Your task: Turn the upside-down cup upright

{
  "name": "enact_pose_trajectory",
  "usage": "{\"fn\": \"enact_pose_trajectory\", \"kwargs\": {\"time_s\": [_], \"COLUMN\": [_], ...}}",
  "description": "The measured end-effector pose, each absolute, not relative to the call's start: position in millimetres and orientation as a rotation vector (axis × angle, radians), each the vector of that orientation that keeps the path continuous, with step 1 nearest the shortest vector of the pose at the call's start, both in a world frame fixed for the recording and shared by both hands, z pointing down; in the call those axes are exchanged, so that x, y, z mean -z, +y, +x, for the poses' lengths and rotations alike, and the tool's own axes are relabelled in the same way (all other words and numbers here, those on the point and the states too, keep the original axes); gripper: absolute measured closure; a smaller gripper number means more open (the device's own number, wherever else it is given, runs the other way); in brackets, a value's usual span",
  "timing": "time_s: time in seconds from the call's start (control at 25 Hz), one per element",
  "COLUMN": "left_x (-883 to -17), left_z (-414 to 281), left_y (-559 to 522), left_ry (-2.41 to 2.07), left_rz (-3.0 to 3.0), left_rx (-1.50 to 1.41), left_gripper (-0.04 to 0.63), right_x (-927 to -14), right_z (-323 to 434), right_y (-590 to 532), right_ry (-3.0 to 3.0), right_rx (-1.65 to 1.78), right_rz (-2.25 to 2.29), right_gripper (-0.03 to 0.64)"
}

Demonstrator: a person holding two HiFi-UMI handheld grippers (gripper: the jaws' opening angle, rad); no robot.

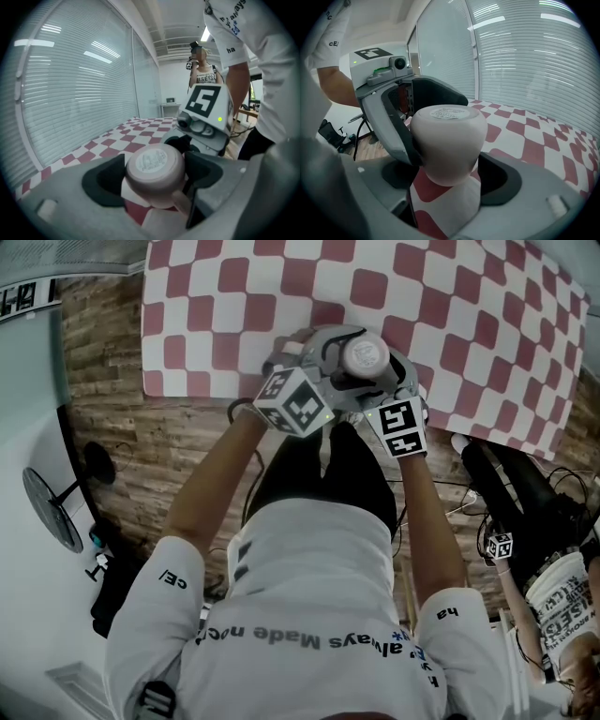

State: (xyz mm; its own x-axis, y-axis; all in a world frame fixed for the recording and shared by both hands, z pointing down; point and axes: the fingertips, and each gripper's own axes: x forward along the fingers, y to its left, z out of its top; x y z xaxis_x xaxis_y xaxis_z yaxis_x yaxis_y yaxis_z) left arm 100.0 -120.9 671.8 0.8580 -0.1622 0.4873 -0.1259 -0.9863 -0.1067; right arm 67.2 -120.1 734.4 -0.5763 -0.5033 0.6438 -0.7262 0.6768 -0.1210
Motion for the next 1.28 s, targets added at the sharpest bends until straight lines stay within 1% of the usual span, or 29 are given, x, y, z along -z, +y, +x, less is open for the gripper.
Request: {"fn": "enact_pose_trajectory", "kwargs": {"time_s": [0.84, 1.08, 1.28], "left_x": [-691, -687, -667], "left_z": [101, 90, 76], "left_y": [-108, -107, -108], "left_ry": [0.209, 0.296, 0.416], "left_rz": [-2.848, -2.927, -2.991], "left_rx": [0.887, 0.869, 0.819], "left_gripper": [0.186, 0.186, 0.186], "right_x": [-759, -751, -729], "right_z": [72, 79, 91], "right_y": [-110, -106, -101], "right_ry": [-2.197, -2.191, -2.219], "right_rx": [-0.423, -0.431, -0.469], "right_rz": [0.868, 0.872, 0.889], "right_gripper": [0.236, 0.230, 0.229]}}
